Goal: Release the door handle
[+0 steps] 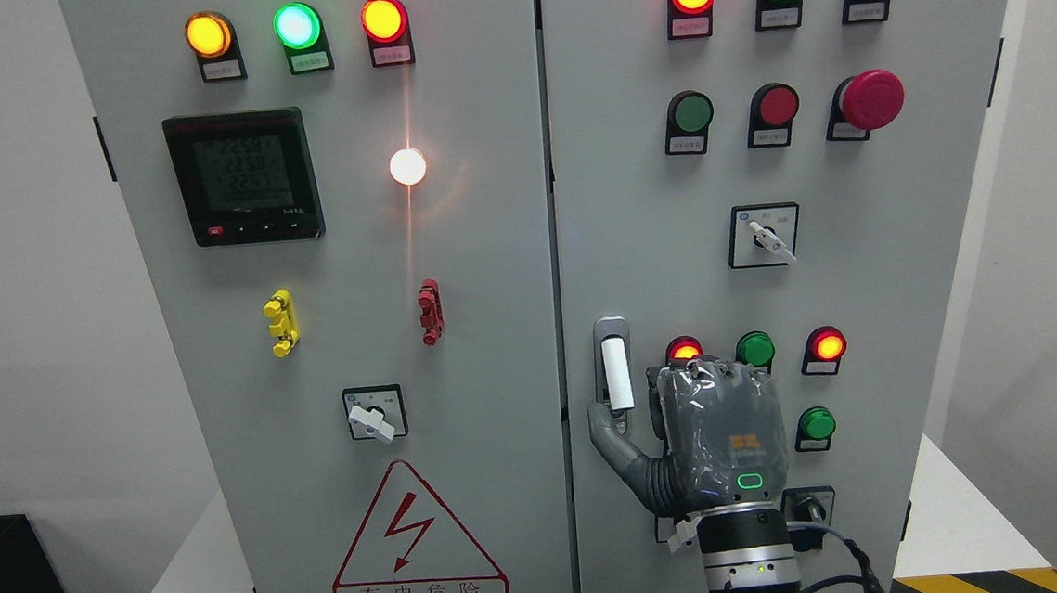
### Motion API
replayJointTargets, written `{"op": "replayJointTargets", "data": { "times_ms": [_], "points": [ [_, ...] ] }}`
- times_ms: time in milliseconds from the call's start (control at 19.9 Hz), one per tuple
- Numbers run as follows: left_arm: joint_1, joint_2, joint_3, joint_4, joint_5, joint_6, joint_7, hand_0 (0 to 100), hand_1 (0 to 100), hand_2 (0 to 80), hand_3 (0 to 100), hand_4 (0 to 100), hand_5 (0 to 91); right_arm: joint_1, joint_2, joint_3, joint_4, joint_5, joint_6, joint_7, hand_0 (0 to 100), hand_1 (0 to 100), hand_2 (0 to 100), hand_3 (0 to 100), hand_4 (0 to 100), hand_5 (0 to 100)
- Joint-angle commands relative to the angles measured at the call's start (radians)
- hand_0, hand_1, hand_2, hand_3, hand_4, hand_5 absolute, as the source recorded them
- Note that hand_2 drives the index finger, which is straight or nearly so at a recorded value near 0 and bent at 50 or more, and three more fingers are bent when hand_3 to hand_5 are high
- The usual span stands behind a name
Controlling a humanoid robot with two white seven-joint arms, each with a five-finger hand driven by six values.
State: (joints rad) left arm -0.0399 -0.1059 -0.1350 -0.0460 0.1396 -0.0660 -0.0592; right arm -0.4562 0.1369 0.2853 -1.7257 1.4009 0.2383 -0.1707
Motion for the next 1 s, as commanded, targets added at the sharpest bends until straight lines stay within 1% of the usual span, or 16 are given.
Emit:
{"op": "replayJointTargets", "data": {
  "times_ms": [0, 150, 953],
  "points": [
    [0.0, 0.0, 0.0, 0.0, 0.0, 0.003, -0.001, 12, 56, 0.0, 0, 0, 0.0, -0.001, 0.0, -0.011, 0.009, 0.0, 0.0, -0.001, 28, 38, 99, 100, 93, 100],
    [0.0, 0.0, 0.0, 0.0, 0.0, 0.003, -0.001, 12, 56, 0.0, 0, 0, 0.0, -0.001, 0.0, -0.018, 0.009, -0.002, 0.001, -0.001, 28, 38, 99, 100, 93, 100],
    [0.0, 0.0, 0.0, 0.0, 0.0, 0.003, -0.001, 12, 56, 0.0, 0, 0, 0.0, -0.001, 0.0, -0.02, 0.011, -0.007, 0.001, -0.001, 31, 37, 99, 100, 93, 100]
  ]
}}
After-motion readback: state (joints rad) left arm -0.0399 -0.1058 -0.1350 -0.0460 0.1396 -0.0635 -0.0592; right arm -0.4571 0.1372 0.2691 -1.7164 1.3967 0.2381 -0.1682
